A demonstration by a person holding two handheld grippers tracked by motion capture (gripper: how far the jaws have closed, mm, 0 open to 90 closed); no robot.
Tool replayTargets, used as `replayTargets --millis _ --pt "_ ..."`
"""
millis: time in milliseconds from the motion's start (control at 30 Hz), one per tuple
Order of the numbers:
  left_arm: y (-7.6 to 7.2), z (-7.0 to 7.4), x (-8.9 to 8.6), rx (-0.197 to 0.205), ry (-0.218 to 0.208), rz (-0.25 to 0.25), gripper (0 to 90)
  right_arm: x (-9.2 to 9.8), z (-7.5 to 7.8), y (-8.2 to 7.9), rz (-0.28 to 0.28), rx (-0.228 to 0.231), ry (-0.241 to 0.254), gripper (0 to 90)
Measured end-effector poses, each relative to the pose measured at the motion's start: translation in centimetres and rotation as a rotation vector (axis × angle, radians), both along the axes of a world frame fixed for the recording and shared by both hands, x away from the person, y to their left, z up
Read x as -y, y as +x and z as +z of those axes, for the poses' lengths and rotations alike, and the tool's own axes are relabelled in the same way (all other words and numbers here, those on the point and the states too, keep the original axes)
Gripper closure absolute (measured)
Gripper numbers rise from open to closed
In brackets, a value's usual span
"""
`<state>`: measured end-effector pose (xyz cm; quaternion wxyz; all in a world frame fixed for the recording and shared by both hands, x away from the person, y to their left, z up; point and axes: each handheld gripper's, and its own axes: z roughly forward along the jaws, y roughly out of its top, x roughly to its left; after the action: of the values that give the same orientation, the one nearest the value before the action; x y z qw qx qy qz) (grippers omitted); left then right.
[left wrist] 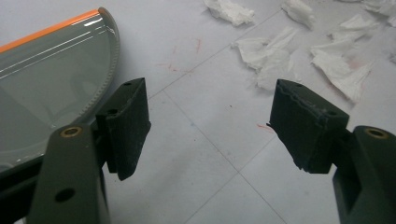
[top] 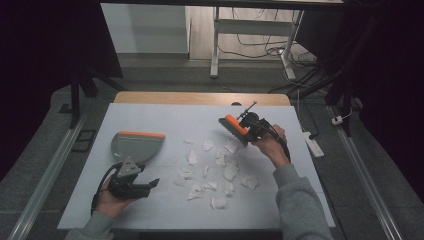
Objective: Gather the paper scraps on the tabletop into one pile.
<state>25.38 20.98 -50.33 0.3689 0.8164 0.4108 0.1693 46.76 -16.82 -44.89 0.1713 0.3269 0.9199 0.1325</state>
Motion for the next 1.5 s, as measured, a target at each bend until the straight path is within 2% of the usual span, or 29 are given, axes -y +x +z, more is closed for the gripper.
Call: replayTargets --millis 33,100,200,267,367,433,567,633,667,733,800,933,1100,1167,1333,1400,1500 --pt "0.0 0.0 -0.1 -0.001 -0.004 0.0 29.5 -0.2 -0.3 0.3 0.013 -0.02 -0.007 70.1" --pt "-0.1 0.0 -0.2 0.002 -0.008 0.001 29.6 -0.6 -0.2 0.4 0.027 -0.049 0.025 70.1" --pt "0.0 0.0 -0.3 0.001 -0.01 0.002 29.7 -1.3 -0.3 -0.3 0.074 -0.065 -0.003 70.2" --pt "-0.1 -0.1 -0.2 0.0 -0.009 0.003 29.7 -1.5 -0.4 -1.0 0.106 -0.079 -0.001 70.2" --pt "-0.1 0.0 -0.2 0.003 -0.009 0.004 29.8 -1.5 -0.3 -2.0 0.146 -0.123 0.049 70.2" --pt "-0.2 0.0 -0.3 0.004 -0.008 0.007 29.8 -1.6 -0.3 -2.8 0.172 -0.14 0.056 70.3" --pt "-0.2 0.0 -0.4 0.004 -0.009 0.013 29.8 -1.8 0.1 -4.9 0.259 -0.174 0.072 70.2" --pt "-0.2 0.0 -0.4 0.005 -0.011 0.018 29.8 -1.6 1.1 -5.6 0.254 -0.107 0.088 70.2" --pt "-0.1 0.0 -0.5 0.005 -0.011 0.019 29.8 -1.4 1.7 -5.7 0.249 -0.094 0.104 70.2" --pt "-0.1 0.1 -0.5 0.004 -0.015 0.02 29.8 -0.9 2.8 -5.4 0.244 -0.089 0.14 70.2" --pt "-0.2 0.1 -0.5 0.006 -0.017 0.021 29.8 -0.7 3.2 -4.9 0.232 -0.074 0.145 70.2" --pt "-0.1 0.0 -0.6 0.004 -0.018 0.021 29.8 -1.5 3.1 -4.0 0.232 -0.052 0.147 70.1" --pt "0.0 -0.1 -0.6 -0.001 -0.023 0.018 29.9 -3.9 2.3 -2.2 0.23 -0.003 0.1 70.1" --pt "0.1 -0.1 -0.7 -0.003 -0.025 0.019 30.0 -5.0 1.9 -1.2 0.23 -0.002 0.081 70.1" --pt "0.1 -0.2 -0.9 -0.002 -0.033 0.016 30.0 -7.8 1.3 1.0 0.263 0.035 0.002 70.2" --pt "0.1 -0.2 -1.0 -0.003 -0.039 0.019 30.0 -8.8 1.2 1.6 0.265 0.045 -0.017 70.2" --pt "0.1 -0.2 -1.0 -0.005 -0.044 0.018 30.0 -9.8 0.6 2.3 0.268 0.052 -0.073 70.2"
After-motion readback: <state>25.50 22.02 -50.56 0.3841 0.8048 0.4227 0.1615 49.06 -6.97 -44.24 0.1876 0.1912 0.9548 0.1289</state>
